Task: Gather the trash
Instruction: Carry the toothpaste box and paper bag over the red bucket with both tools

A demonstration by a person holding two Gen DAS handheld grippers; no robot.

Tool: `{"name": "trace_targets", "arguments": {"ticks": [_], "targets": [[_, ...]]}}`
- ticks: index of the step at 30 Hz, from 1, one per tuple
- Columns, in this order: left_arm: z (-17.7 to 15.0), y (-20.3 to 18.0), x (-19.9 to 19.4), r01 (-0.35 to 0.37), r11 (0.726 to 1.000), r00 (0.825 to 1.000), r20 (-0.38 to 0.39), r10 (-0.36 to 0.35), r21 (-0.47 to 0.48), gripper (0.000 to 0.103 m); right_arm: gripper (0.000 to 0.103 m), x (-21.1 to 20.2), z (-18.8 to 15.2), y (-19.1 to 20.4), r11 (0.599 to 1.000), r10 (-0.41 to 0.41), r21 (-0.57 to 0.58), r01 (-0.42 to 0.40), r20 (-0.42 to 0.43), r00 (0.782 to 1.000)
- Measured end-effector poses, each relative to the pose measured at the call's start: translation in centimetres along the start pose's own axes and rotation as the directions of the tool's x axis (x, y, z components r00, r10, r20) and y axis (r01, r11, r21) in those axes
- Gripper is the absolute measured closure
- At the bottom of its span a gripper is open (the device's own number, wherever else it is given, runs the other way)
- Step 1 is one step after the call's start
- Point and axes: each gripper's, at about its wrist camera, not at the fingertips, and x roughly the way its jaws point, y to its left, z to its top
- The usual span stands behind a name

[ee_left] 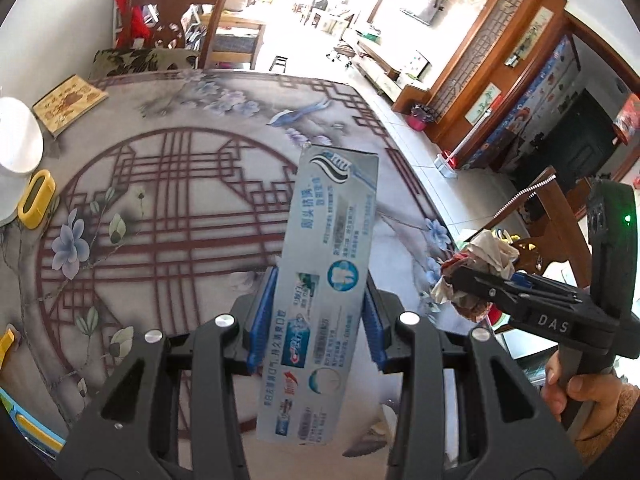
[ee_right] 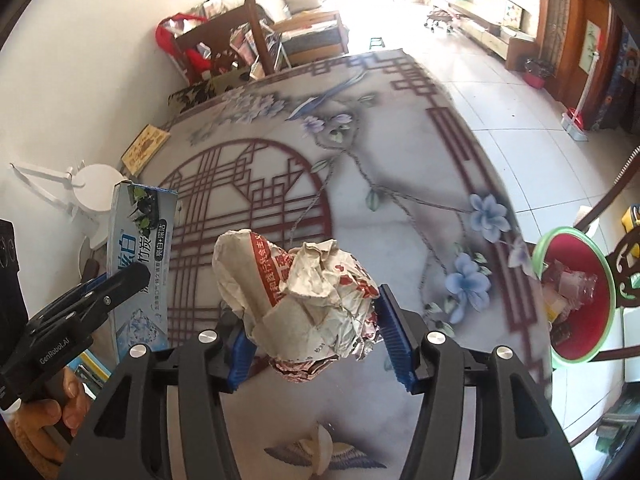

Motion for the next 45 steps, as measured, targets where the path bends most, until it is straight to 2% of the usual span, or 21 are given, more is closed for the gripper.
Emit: {"name": "trace_targets", "arguments": {"ticks": [19,45], "targets": [[-1.2,-8.3,0.8,0.013,0.993,1.000,-0.011,-0.012,0.116,0.067,0.048,-3.8,-2.7,-7.5,0.994,-0.006,0.105,0.002,0.043,0.999],[-1.1,-23.1,7.7,0.068,0.969,0.996,-0.070,-0.053,0.236,0.067,0.048,-7.1,-3.7,-23.2,0.971,-0.036,0.237,0.023,0.052,0.998]]}}
